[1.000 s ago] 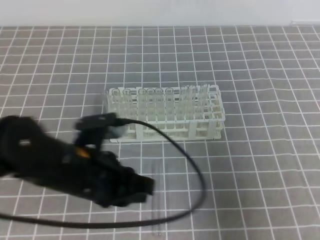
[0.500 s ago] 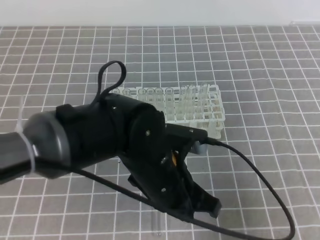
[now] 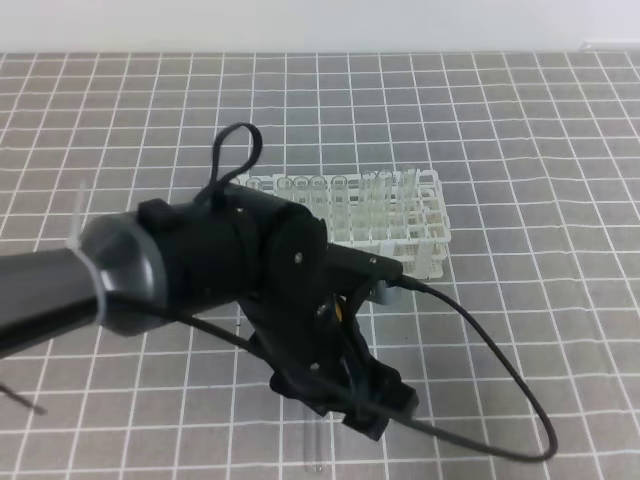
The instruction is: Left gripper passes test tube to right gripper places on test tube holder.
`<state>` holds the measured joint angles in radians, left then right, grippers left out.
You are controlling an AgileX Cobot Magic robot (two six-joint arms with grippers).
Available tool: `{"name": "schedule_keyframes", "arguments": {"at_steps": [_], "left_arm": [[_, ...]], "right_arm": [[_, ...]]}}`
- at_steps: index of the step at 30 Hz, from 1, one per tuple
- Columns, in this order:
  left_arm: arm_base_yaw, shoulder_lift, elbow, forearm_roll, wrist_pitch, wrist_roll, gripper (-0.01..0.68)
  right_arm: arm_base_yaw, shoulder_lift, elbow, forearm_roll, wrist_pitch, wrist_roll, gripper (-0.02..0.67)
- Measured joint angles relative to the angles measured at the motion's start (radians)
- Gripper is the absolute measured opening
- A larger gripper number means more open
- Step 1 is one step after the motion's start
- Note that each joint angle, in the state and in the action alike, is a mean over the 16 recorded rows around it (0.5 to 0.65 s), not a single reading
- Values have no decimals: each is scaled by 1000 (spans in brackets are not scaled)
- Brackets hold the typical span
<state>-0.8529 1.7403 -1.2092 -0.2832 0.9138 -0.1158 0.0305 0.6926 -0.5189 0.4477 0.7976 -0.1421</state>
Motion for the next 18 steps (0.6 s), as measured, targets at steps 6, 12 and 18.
{"name": "schedule_keyframes", "arguments": {"at_steps": [6, 12, 18], "left_arm": [[6, 33, -1, 34, 10, -93, 434], [-1, 72, 0, 82, 19, -170, 426], [-11, 112, -2, 124, 19, -196, 407]], "right_arm": [[0, 0, 0, 3, 0, -17, -13], [0, 0, 0, 6, 0, -23, -13], [0, 0, 0, 7, 0, -23, -13]]}}
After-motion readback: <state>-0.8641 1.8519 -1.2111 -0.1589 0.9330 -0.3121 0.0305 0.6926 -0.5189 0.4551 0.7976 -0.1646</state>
